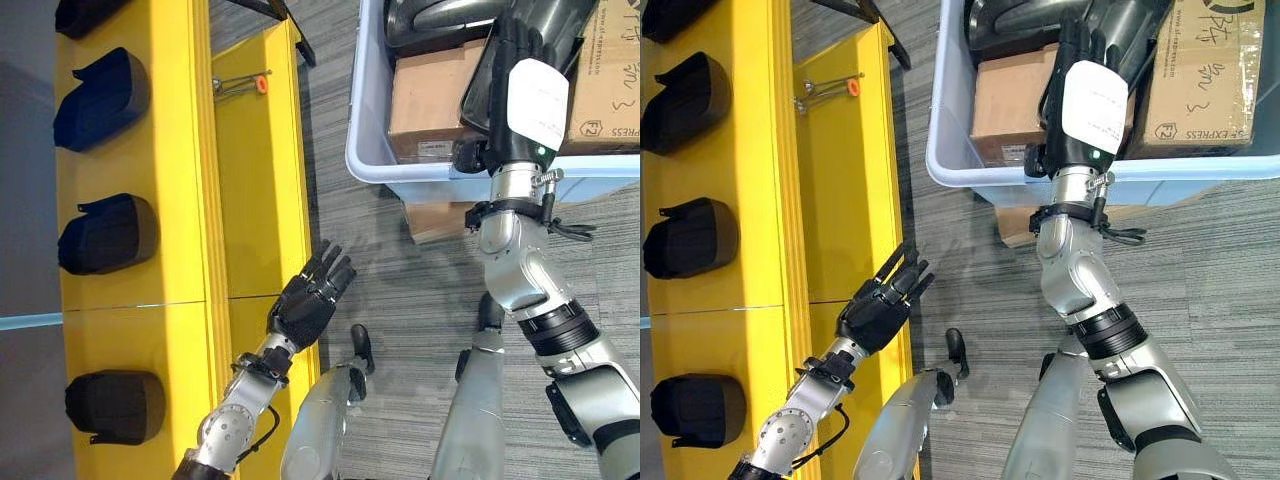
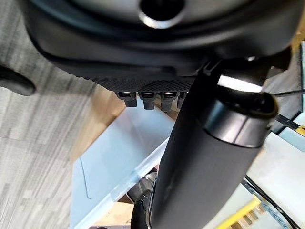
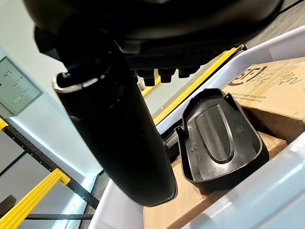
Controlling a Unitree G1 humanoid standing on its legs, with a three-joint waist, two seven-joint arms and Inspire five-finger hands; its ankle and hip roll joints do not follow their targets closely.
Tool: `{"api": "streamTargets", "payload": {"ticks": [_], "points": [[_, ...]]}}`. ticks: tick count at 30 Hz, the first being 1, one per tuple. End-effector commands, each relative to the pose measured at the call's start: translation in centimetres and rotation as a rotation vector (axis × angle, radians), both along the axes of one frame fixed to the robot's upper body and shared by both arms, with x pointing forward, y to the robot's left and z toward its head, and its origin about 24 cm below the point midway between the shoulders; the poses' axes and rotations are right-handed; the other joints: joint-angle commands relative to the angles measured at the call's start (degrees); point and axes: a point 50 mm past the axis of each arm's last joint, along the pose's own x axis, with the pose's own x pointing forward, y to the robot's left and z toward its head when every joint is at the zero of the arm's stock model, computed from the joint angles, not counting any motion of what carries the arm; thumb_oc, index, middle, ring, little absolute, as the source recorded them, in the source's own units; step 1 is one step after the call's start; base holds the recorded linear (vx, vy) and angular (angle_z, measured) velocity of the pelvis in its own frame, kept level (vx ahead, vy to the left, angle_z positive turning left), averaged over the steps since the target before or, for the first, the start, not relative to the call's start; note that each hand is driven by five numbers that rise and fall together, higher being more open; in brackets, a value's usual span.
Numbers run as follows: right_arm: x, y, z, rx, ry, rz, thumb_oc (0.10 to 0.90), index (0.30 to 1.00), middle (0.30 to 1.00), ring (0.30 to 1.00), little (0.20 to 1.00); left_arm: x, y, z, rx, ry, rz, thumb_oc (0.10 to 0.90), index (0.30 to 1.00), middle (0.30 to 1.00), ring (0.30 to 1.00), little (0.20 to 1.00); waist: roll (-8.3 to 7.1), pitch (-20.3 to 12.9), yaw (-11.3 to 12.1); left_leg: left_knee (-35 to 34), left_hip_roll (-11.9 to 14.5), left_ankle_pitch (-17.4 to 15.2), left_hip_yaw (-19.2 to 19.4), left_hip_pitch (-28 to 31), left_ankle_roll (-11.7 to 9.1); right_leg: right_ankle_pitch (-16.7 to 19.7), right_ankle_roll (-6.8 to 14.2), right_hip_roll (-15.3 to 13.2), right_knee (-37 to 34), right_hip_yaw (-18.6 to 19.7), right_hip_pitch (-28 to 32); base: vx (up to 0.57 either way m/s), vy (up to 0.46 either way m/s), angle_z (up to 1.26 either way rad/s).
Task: Move parts from the plastic box to the shelf.
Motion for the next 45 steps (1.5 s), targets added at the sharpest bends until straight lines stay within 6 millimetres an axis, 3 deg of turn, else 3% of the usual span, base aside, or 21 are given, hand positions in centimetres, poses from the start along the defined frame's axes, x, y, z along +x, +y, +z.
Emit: {"api": "streamTargets", "payload": {"ticks": [1, 2, 3, 4, 5, 8, 15, 23, 30, 35, 37, 38, 40, 43, 44, 45], "points": [[-2.5, 3.3, 8.1, -0.035, -0.379, 0.146, 0.9, 1.0, 1.0, 1.0, 1.0, -1.0, 0.5, 4.7, -0.07, -0.167, 0.007, 0.9, 1.0, 1.0, 1.0, 1.0, 1.82, 2.3, 2.9, 0.6, -1.5, -4.3, 5.3, 1.1, 3.7, -14.1, -0.6, -1.7, 10.5, -14.4, 4.1, 0.06, 0.062, -0.93], [-2.5, 3.3, 8.1, -0.035, -0.379, 0.146, 0.9, 1.0, 1.0, 1.0, 1.0, -1.0, 0.5, 4.7, -0.07, -0.167, 0.007, 0.9, 1.0, 1.0, 1.0, 1.0, 1.82, 2.3, 2.9, 0.6, -1.5, -4.3, 5.3, 1.1, 3.7, -14.1, -0.6, -1.7, 10.5, -14.4, 4.1, 0.04, -0.049, -1.4], [-2.5, 3.8, 7.9, 0.002, -0.39, 0.185, 0.9, 1.0, 1.0, 1.0, 1.0, -1.0, 0.9, 4.8, -0.052, -0.174, 0.045, 0.9, 1.0, 1.0, 1.0, 1.0, 0.16, 2.3, 3.2, 1.1, -0.9, -5.1, 6.5, 1.5, 4.1, -13.0, 0.3, -0.3, 9.8, -16.7, 3.0, 0.04, -0.162, -1.24], [-2.7, 4.0, 8.0, 0.015, -0.418, 0.197, 0.9, 1.0, 1.0, 1.0, 1.0, -0.9, 0.9, 5.0, -0.037, -0.192, 0.057, 0.9, 1.0, 1.0, 1.0, 1.0, -0.68, 2.3, 1.7, 0.8, -2.0, -5.6, 5.5, 1.6, 4.1, -10.9, 1.3, 2.8, 5.4, -14.7, 2.4, 0.02, -0.468, -0.84], [-3.0, 3.6, 7.5, 0.049, -0.461, 0.204, 0.9, 1.0, 1.0, 1.0, 1.0, -0.5, 0.9, 4.7, -0.01, -0.226, 0.065, 0.9, 1.0, 1.0, 1.0, 1.0, -1.35, 2.3, -2.2, 0.7, -4.5, -5.9, 1.0, 0.6, 4.3, -7.1, 1.3, 8.7, -0.4, -4.7, 0.0, -0.1, -0.487, -0.16], [-3.5, 3.0, 7.9, 0.053, -0.515, 0.199, 0.9, 1.0, 1.0, 1.0, 1.0, -0.3, 0.5, 4.7, 0.008, -0.263, 0.039, 0.9, 1.0, 1.0, 1.0, 1.0, -2.15, 2.3, -3.0, -1.3, -4.4, -3.2, 0.6, -0.8, 3.6, -5.4, 0.5, 8.8, -4.1, -4.8, 0.7, -0.08, -0.373, 1.66], [-4.0, 1.7, 9.2, 0.038, -0.515, 0.156, 0.9, 1.0, 1.0, 1.0, 1.0, -0.6, 0.3, 5.1, -0.01, -0.281, 0.001, 0.9, 1.0, 1.0, 1.0, 1.0, -0.8, 2.3, -3.2, -6.2, -3.8, -1.5, 1.3, 4.0, 1.6, -6.8, -0.9, 8.8, -5.8, -7.0, 4.4, 0.02, -0.08, -0.13], [-4.2, 1.2, 9.6, 0.034, -0.503, 0.143, 0.9, 1.0, 1.0, 1.0, 1.0, -0.7, 0.3, 5.2, -0.021, -0.275, -0.014, 0.9, 1.0, 1.0, 1.0, 1.0, 0.46, 2.3, -3.3, -8.8, -3.1, 0.3, 1.3, 5.2, 0.9, -7.8, -1.5, 8.8, -5.1, -6.9, 4.7, 0.03, -0.018, -0.05], [-4.7, 1.1, 9.2, 0.038, -0.492, 0.142, 0.9, 1.0, 1.0, 1.0, 1.0, -0.6, 0.3, 5.5, 0.013, -0.304, -0.042, 0.9, 1.0, 1.0, 1.0, 1.0, 0.8, 2.3, -3.8, -7.2, -3.0, -1.0, 0.1, 5.9, 1.3, -10.6, -2.3, 9.5, 0.0, -5.8, 4.2, 0.03, -0.148, 0.15], [-4.8, 0.6, 8.8, 0.042, -0.457, 0.154, 0.9, 1.0, 1.0, 1.0, 1.0, -0.7, 0.6, 6.0, 0.022, -0.311, -0.047, 0.9, 1.0, 1.0, 1.0, 1.0, 0.47, 2.3, -4.5, -5.8, -1.9, -3.2, 0.0, 10.5, 1.4, -14.0, -3.6, 9.3, 4.9, -7.2, 5.9, 0.05, -0.21, 0.14], [-4.9, 0.4, 8.7, 0.047, -0.446, 0.156, 0.9, 1.0, 1.0, 1.0, 1.0, -0.5, 0.6, 6.1, 0.03, -0.311, -0.059, 0.9, 1.0, 1.0, 1.0, 1.0, -0.34, 2.3, -5.4, -2.2, -0.3, -1.5, 0.2, 13.5, 0.3, -15.2, -4.7, 9.5, 6.0, -8.4, 7.4, 0.03, -0.292, 0.15], [-4.9, 0.3, 8.4, 0.054, -0.438, 0.149, 0.9, 1.0, 1.0, 1.0, 1.0, -0.4, 0.6, 6.3, 0.043, -0.316, -0.076, 0.9, 1.0, 1.0, 1.0, 1.0, -1.12, 2.3, -5.9, 3.1, 1.4, 2.3, -0.5, 13.5, -1.2, -15.8, -5.9, 9.9, 6.0, -8.8, 8.3, 0.01, -0.355, 0.22], [-4.4, 0.4, 7.7, 0.054, -0.439, 0.143, 0.9, 1.0, 1.0, 1.0, 1.0, -0.3, 0.5, 6.3, 0.048, -0.315, -0.093, 0.9, 1.0, 1.0, 1.0, 1.0, -1.3, 2.3, -5.6, 8.7, 1.3, 4.8, -4.5, 8.6, -1.6, -16.6, -7.1, 11.5, 7.5, -7.7, 8.1, 0.02, -0.288, 0.35], [-4.2, 0.9, 7.5, 0.051, -0.449, 0.148, 0.9, 1.0, 1.0, 1.0, 1.0, -0.3, 0.5, 6.3, 0.047, -0.318, -0.098, 0.9, 1.0, 1.0, 1.0, 1.0, -0.72, 2.3, -4.8, 3.5, 0.2, 5.4, -6.0, 6.5, -0.6, -17.2, -6.6, 13.0, 9.7, -6.4, 6.6, 0.05, 0.011, 0.16], [-4.2, 1.3, 7.8, 0.048, -0.449, 0.146, 0.9, 1.0, 1.0, 1.0, 1.0, -0.4, 0.4, 6.2, 0.038, -0.334, -0.102, 0.9, 1.0, 1.0, 1.0, 1.0, -0.02, 2.3, -3.5, -6.9, -0.3, 7.4, -6.2, 5.7, -0.5, -18.3, -5.9, 14.0, 10.6, -5.9, 6.4, 0.1, 0.148, -0.29], [-4.2, 1.4, 8.0, 0.048, -0.452, 0.141, 0.9, 1.0, 1.0, 1.0, 1.0, -0.4, 0.2, 6.2, 0.034, -0.34, -0.106, 0.9, 1.0, 1.0, 1.0, 1.0, 0.38, 2.3, -2.8, -10.6, 0.0, 9.4, -6.3, 4.9, -1.0, -18.6, -6.0, 14.5, 10.6, -5.8, 6.4, 0.15, 0.171, -0.28]]}}
